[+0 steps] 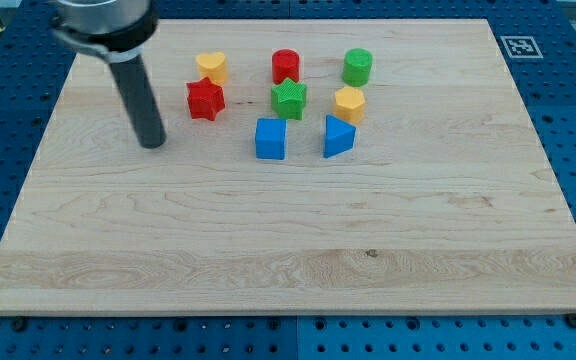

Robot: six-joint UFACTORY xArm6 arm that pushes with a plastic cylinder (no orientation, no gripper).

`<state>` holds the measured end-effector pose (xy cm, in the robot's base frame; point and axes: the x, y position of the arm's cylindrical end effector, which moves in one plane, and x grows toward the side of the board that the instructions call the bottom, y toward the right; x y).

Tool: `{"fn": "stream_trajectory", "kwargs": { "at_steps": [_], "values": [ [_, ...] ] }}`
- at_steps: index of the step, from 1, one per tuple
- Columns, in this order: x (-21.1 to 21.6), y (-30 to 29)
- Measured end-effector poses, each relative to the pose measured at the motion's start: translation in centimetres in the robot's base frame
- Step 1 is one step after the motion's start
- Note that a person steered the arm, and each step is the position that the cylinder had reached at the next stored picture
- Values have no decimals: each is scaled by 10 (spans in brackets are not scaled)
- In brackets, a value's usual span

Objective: Move the red star towards center

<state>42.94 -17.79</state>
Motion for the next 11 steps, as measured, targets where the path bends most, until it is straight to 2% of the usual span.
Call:
{"fn": "stream_trajectory", "kwargs": {
  "at_steps": [2, 4, 5, 10, 11],
  "values": [
    [4, -9],
    [-80, -9],
    [-102, 6],
    [-81, 53],
    [-79, 21]
  ]
}}
